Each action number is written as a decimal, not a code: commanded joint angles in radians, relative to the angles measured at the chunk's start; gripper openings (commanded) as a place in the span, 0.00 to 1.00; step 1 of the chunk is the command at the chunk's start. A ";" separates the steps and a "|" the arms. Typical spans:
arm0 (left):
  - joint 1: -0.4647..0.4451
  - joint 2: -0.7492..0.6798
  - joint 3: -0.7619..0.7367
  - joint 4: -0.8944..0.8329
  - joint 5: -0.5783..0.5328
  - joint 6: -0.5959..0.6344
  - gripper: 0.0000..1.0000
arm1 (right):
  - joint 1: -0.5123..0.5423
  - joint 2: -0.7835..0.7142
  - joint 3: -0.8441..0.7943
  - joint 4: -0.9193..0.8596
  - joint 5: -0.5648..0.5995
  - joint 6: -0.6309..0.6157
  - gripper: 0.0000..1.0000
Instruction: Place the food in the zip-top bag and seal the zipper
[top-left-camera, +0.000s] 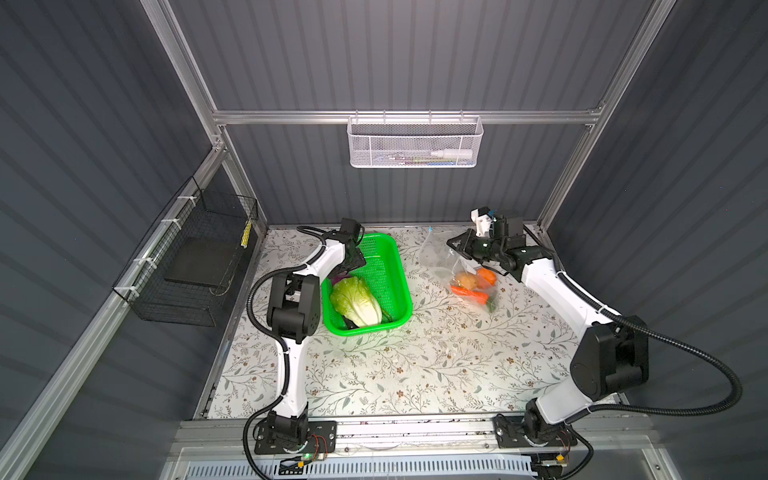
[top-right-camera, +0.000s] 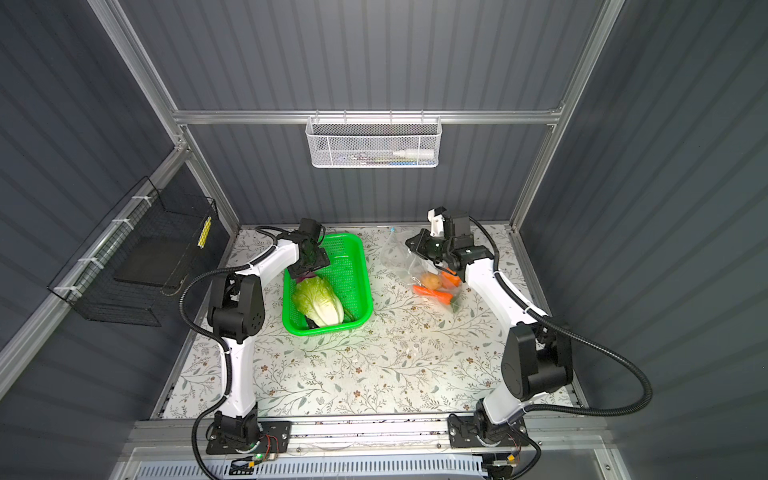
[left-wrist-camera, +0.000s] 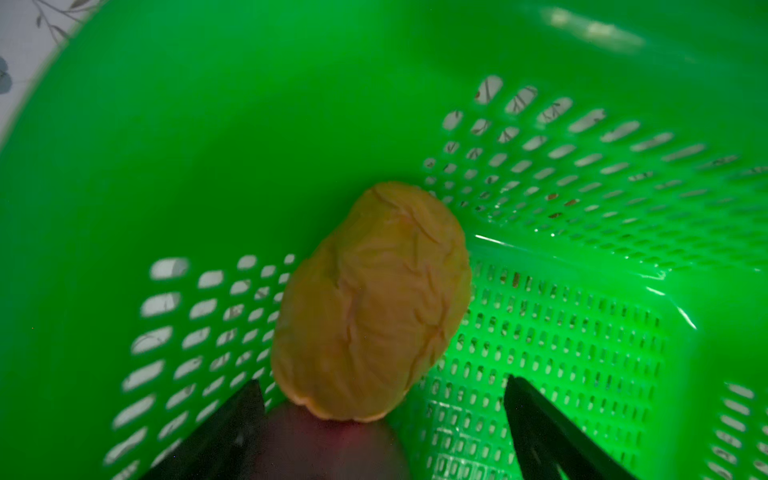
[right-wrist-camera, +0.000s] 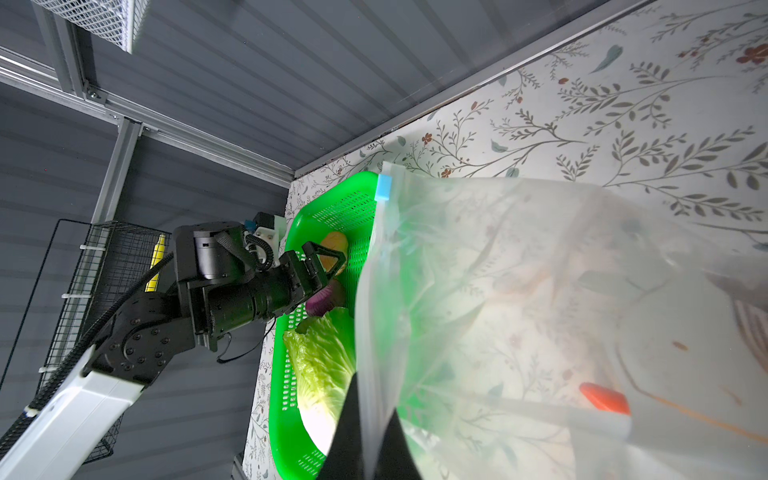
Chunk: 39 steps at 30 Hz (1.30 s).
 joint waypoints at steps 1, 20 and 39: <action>0.008 0.040 0.040 0.060 0.043 0.099 0.93 | -0.004 0.019 0.040 -0.024 0.007 -0.014 0.00; 0.005 0.073 0.045 0.118 0.193 0.303 0.87 | -0.004 0.050 0.077 -0.053 0.007 -0.013 0.00; -0.095 0.007 -0.004 0.129 0.353 0.208 0.95 | -0.004 0.044 0.076 -0.059 0.007 -0.009 0.00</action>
